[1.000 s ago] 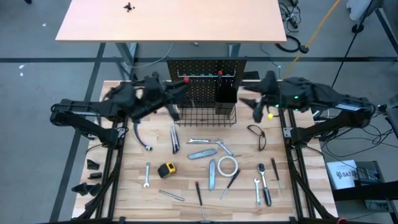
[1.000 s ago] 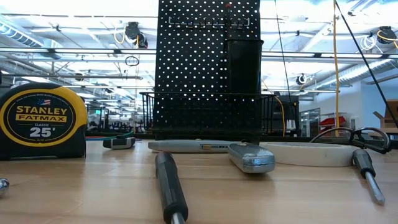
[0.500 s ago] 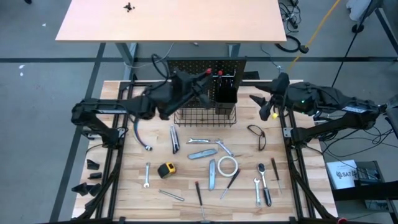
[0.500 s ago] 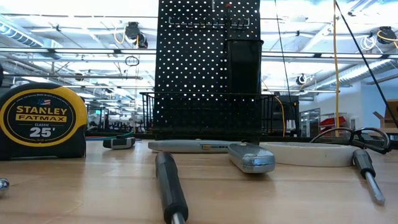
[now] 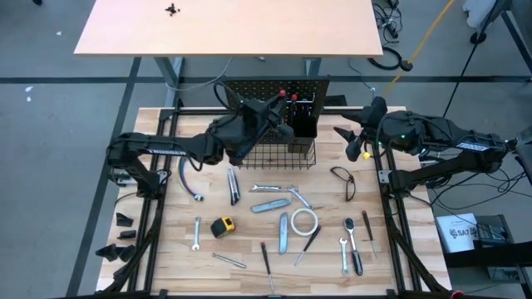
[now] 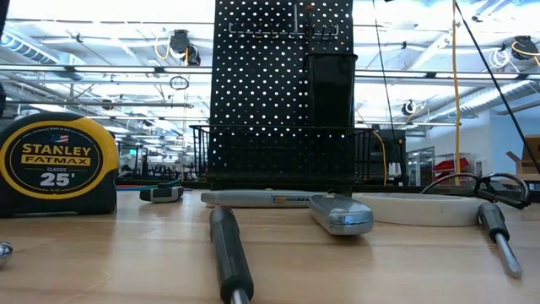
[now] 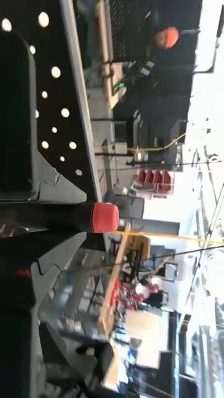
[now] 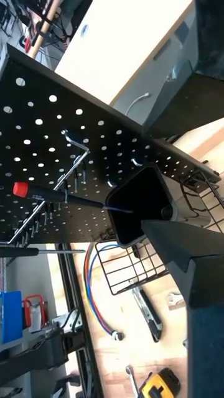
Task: Hang tools onto peg board
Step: Hang the nut driver onto the pegboard
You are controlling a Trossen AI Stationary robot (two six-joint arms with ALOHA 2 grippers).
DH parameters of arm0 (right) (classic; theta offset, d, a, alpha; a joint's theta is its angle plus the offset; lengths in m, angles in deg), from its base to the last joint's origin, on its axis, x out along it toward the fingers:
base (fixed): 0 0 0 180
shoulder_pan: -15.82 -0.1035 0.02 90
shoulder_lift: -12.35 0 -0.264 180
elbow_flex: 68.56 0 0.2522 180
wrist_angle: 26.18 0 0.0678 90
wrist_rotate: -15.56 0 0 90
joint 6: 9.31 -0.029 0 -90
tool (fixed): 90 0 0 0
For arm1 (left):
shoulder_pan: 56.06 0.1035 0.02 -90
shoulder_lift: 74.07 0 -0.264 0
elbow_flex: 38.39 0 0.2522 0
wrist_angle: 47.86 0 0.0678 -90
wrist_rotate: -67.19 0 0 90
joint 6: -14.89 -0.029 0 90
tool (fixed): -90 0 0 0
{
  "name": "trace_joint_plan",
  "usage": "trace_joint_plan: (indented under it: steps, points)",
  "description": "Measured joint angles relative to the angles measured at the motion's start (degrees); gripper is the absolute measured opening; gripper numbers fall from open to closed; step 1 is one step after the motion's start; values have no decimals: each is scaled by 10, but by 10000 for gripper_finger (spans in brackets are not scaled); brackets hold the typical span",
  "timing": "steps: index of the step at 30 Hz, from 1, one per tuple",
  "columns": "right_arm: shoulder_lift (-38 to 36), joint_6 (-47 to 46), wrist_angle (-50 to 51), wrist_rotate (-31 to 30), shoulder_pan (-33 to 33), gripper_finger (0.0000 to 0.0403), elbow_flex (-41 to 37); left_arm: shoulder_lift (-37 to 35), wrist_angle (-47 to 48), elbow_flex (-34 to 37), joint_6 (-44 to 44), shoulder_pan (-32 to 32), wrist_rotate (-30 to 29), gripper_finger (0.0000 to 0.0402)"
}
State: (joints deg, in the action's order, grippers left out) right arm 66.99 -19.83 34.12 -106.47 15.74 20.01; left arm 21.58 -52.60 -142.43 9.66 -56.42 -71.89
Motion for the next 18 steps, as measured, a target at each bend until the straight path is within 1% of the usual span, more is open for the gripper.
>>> trace_joint_plan:
  steps: [4, 7, 12, 18]
  points:
    - [0, 7, 0, 0, 0, 222, 0, 13, -39, 0, -47, 0, -22, 40]
    - [0, 11, 0, 0, 0, 222, 0, 14, -43, 0, -46, 1, -24, 40]
    - [0, 13, 0, 0, 0, 222, 0, 28, -49, 0, -43, 2, -73, 40]
    - [0, 20, 0, 0, 0, 222, 0, 43, -72, 0, -42, -2, -101, 40]
